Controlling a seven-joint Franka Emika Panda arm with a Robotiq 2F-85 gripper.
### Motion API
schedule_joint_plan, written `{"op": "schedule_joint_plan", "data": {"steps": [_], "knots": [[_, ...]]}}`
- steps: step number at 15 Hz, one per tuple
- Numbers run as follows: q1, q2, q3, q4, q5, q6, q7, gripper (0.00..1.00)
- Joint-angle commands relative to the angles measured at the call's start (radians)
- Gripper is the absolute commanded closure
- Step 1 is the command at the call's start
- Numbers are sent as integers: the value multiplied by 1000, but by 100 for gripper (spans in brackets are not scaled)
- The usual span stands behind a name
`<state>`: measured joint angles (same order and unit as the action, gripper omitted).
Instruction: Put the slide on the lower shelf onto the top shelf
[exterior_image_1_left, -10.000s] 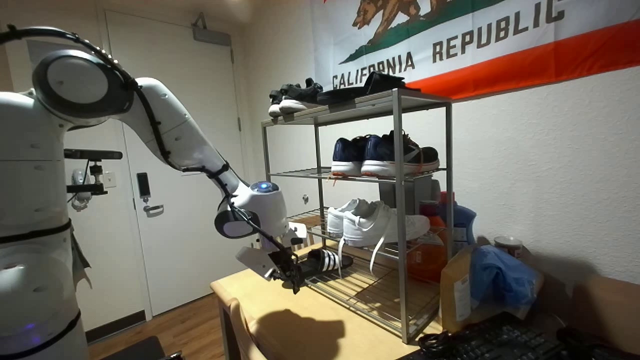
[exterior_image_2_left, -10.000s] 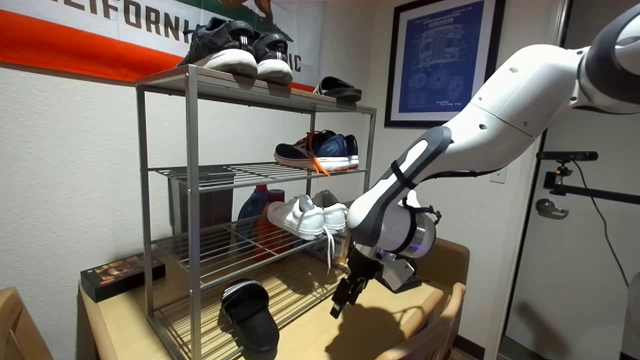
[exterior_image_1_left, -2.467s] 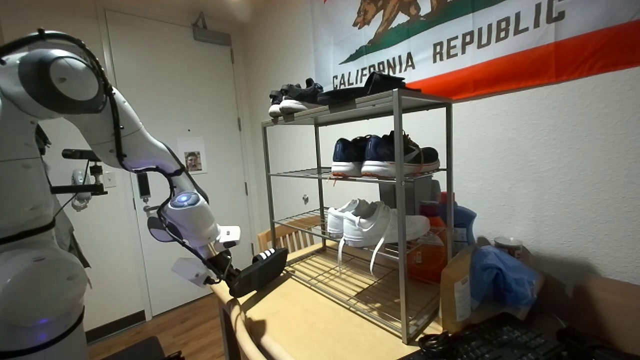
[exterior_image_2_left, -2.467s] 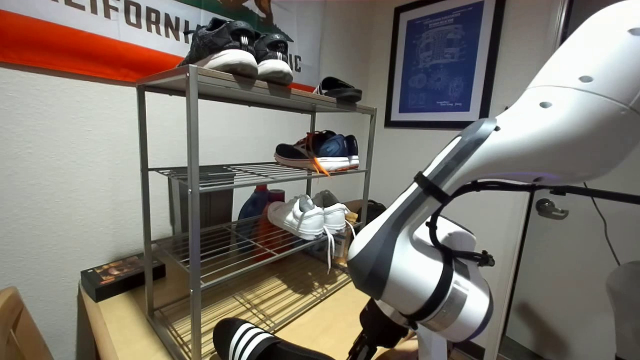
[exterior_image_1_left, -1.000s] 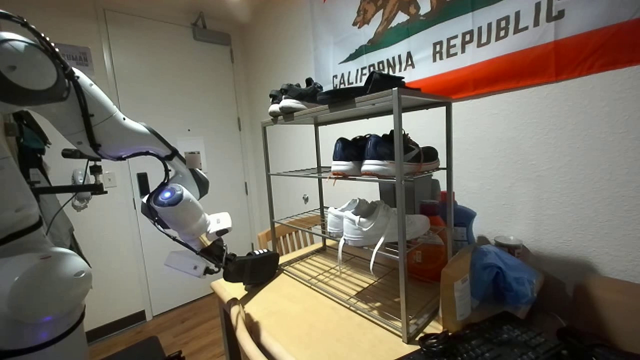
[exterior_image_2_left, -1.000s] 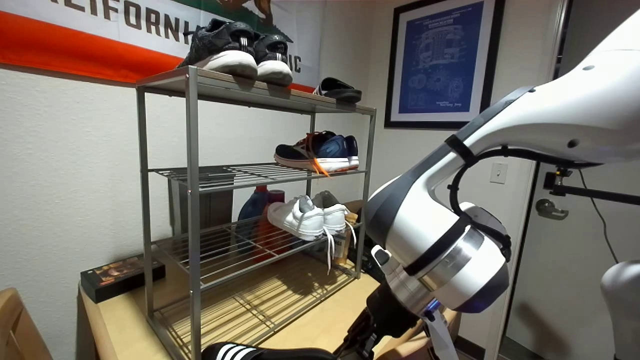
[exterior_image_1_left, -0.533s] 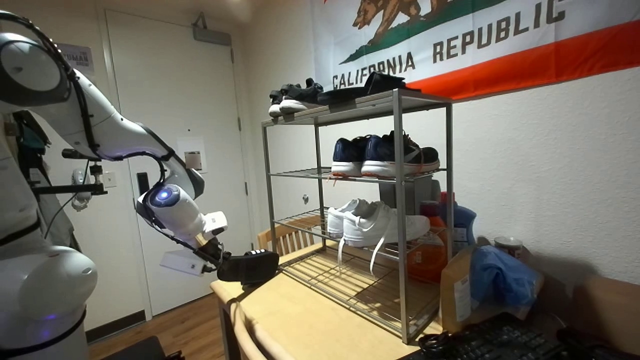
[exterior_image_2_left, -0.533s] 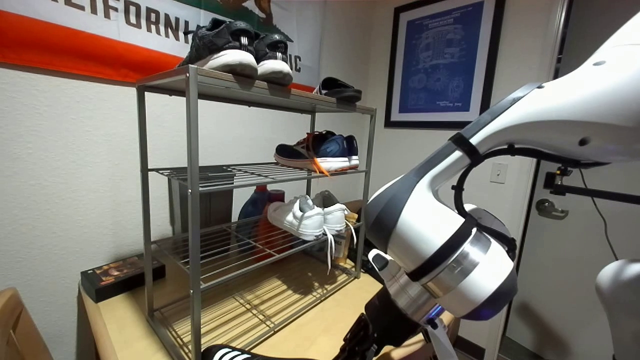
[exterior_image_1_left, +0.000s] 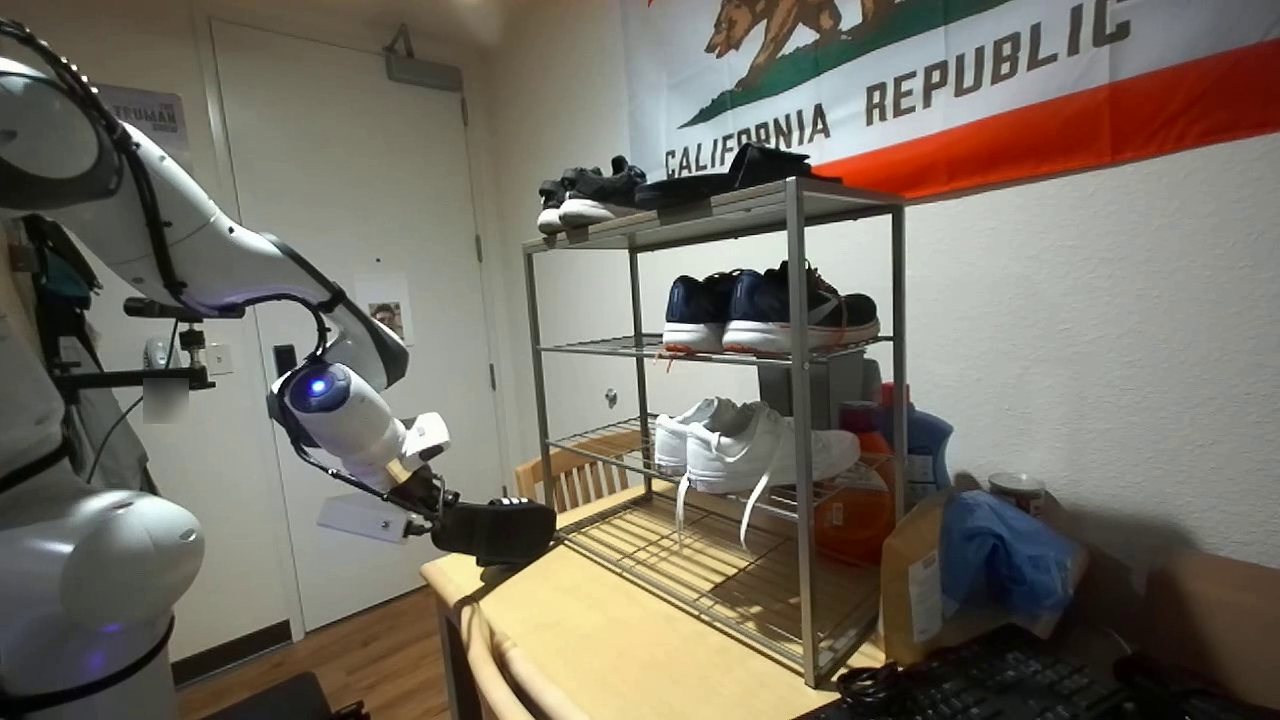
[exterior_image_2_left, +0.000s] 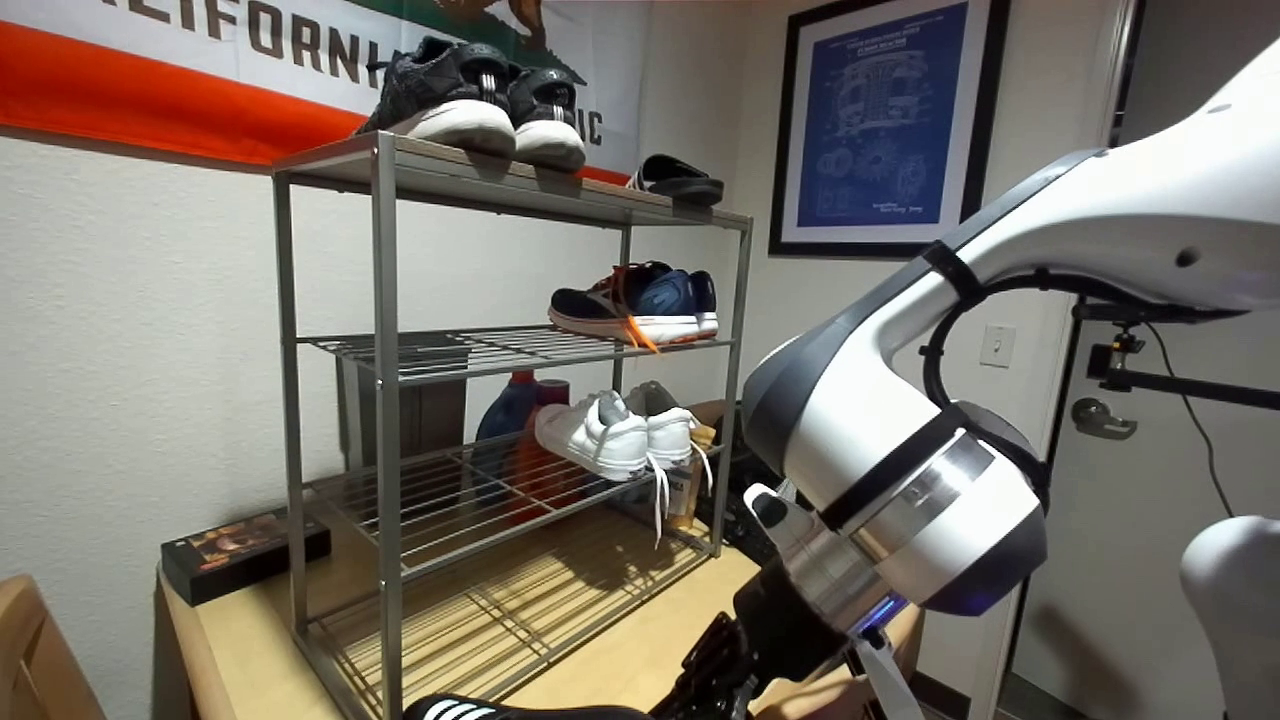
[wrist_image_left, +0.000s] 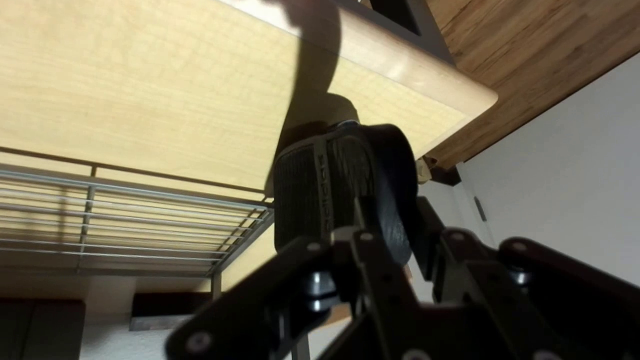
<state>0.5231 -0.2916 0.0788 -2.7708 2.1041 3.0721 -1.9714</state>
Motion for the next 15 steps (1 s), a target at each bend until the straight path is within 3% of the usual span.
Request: {"op": "schedule_joint_plan", "data": {"steps": [1,7,10,15], "knots": [[63,-96,-75,-14,82,-12,-103,95],[196,-190,-236,-11,174,29,-230,95],[282,-233,-329,-7,171,50,-277,95],[358,-279,-438,-6,110,37,-321,95]]}}
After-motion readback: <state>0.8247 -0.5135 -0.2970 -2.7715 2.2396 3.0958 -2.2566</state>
